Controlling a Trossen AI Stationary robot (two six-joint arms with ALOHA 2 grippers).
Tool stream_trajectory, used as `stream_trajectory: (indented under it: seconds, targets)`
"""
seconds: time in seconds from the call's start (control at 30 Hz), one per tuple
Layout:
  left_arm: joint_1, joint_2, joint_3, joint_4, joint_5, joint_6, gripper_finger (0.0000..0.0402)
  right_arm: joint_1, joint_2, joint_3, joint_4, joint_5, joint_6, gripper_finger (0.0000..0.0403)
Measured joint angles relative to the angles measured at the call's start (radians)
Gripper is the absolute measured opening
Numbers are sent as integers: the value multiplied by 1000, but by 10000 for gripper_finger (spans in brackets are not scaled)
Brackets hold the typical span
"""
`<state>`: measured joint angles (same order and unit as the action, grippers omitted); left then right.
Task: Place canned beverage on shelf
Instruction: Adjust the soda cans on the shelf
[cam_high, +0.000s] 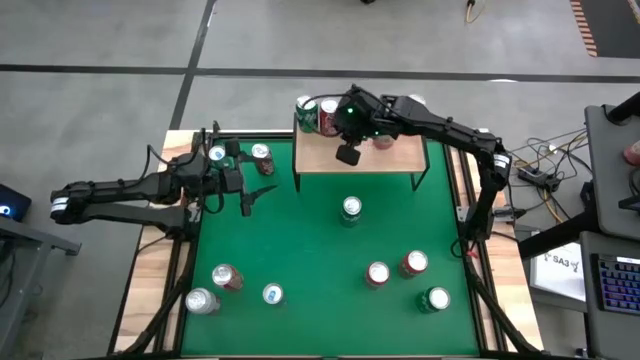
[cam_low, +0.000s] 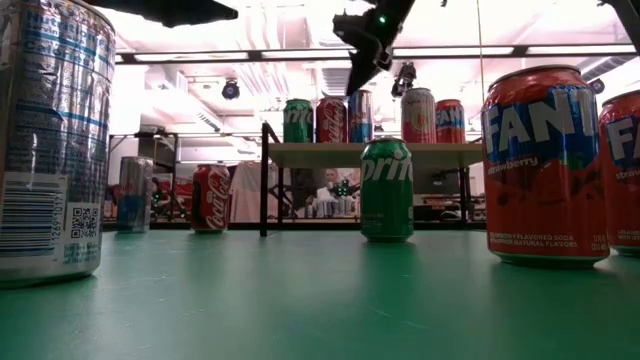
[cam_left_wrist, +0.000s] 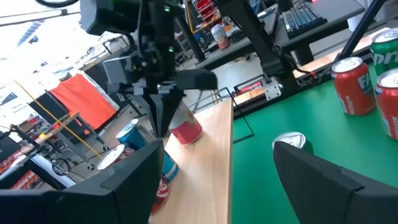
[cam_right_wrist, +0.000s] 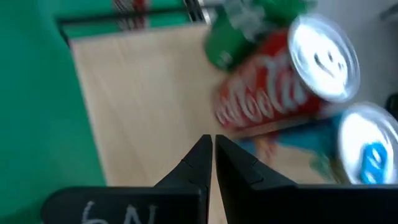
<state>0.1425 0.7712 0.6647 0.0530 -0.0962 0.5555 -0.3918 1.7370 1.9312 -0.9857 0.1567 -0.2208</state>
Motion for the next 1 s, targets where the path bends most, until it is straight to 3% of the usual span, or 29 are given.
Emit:
stream_trajectory:
  seconds: [0.23,0.37,0.6,0.77,1.0]
  targets:
    - [0,45,0,18,1,1,287,65,0,-3,73,54,108,12]
    - [0,78,0,17,1,2,287,90,0,-5,60,143,268,12]
    - [0,112,-3,-24,37,9,287,107,0,-22,-11,151,498,12]
    - [3,86,-28,-19,191,31,287,128,0,-30,-3,166,534,12]
    - [6,-22,-67,-17,193,29,287,162,0,-30,41,255,543,12]
